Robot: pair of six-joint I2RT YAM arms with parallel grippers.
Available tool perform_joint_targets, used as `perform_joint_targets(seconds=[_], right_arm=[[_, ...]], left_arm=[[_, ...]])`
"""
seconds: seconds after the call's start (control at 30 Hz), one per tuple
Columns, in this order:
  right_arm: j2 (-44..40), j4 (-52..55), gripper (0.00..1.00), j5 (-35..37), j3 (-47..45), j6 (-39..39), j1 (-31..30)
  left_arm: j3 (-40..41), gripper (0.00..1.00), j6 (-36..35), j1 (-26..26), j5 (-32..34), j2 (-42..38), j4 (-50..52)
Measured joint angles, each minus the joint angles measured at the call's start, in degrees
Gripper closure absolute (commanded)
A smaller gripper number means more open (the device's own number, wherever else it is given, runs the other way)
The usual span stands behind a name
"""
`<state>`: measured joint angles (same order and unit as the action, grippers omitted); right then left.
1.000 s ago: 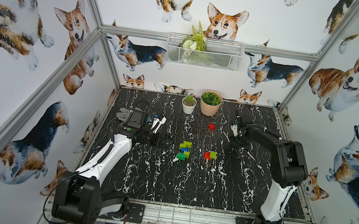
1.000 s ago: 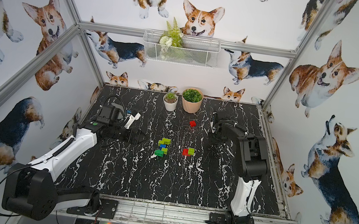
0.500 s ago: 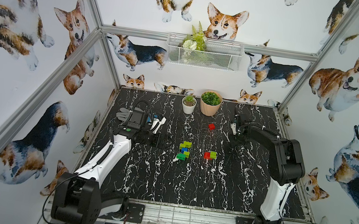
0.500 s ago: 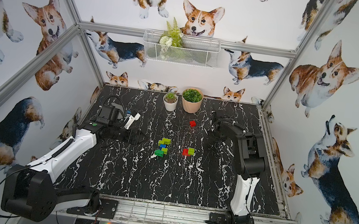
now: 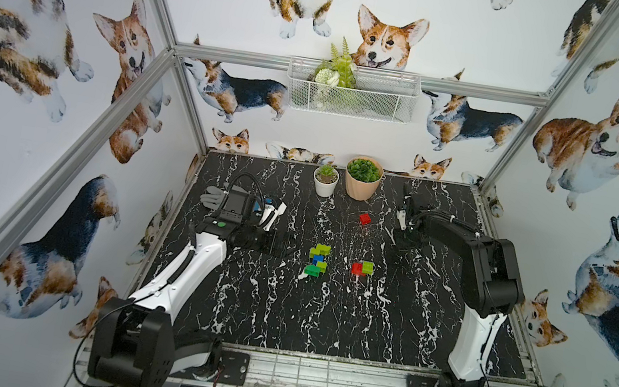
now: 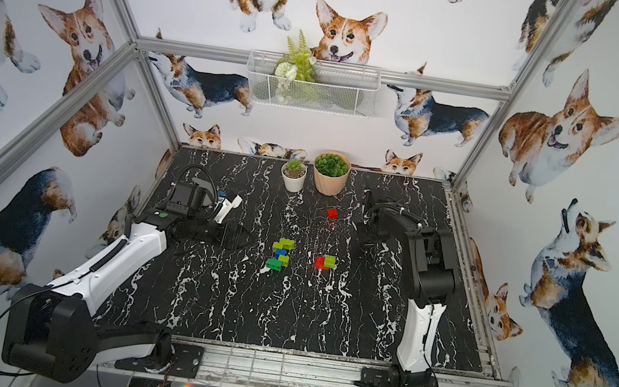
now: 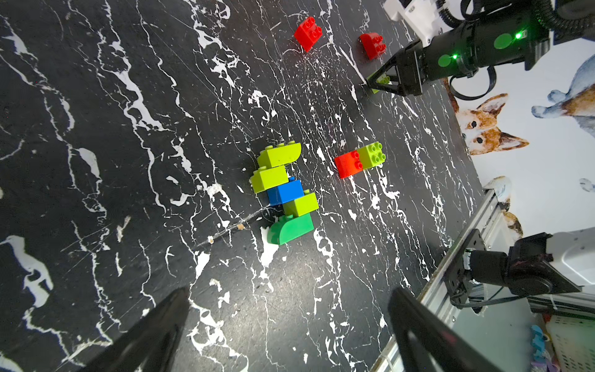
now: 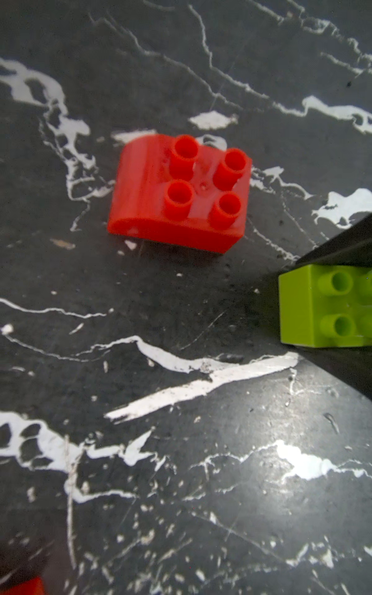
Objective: Assemble the letter s with lego
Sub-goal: Pick up the lego brick from the center of the board.
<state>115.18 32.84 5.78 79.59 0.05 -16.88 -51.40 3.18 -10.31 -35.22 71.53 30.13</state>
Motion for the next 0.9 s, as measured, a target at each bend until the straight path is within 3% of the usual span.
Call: perform_joint_targets(seconds=[0.3, 0.6, 0.9], right_arm=[[-1.4, 1.9, 0.78, -1.5, 0.2, -3.7, -1.1], [-10.1, 6.7, 0.78, -9.8, -1.4, -19.8, -4.2], [-15.2, 10.6, 0.79, -18.9, -4.0, -36.2, -13.7]], left_arm=[[0.0, 0.0, 0.0, 0.0, 0.1, -0.3, 0.0], [-0.2, 0.0, -0.1, 0.0, 0.7, -1.2, 0.6], [-0.3, 0.0, -0.2, 0.0, 1.6, -3.0, 1.6]])
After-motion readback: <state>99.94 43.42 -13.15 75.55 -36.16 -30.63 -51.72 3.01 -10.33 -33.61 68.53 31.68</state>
